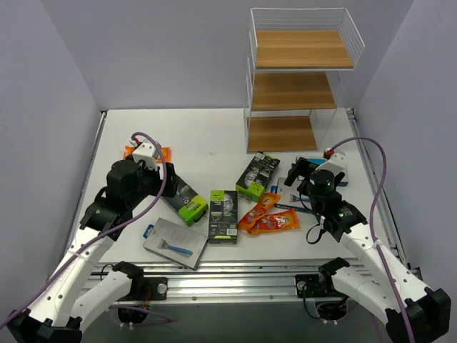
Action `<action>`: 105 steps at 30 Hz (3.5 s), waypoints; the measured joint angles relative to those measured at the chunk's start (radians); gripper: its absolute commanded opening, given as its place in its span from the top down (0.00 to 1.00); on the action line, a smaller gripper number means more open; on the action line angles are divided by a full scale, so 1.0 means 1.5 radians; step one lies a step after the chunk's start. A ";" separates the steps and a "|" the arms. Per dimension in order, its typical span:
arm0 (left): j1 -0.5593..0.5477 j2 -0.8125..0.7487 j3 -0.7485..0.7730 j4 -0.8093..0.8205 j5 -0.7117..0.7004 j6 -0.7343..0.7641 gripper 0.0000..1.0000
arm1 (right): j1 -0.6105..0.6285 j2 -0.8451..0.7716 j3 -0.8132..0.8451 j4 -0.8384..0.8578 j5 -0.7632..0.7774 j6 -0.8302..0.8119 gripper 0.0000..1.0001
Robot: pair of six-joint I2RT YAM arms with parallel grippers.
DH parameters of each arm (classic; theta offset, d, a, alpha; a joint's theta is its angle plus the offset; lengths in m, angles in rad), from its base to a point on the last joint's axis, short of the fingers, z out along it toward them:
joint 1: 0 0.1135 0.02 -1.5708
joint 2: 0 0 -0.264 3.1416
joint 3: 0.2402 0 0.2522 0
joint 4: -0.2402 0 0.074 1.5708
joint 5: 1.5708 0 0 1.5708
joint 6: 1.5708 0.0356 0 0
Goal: Place and organize the shaving razors onto the shelf
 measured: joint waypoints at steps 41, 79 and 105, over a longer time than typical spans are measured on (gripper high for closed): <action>0.054 -0.016 0.000 -0.012 -0.042 -0.007 0.06 | 0.144 0.100 -0.131 0.135 -0.242 0.230 0.27; 0.051 -0.056 0.000 -0.012 0.013 -0.019 0.06 | 0.280 0.363 -0.129 0.327 0.012 0.555 0.60; 0.017 -0.058 0.000 -0.012 0.023 -0.019 0.06 | 0.258 0.500 -0.118 0.461 0.091 0.599 0.74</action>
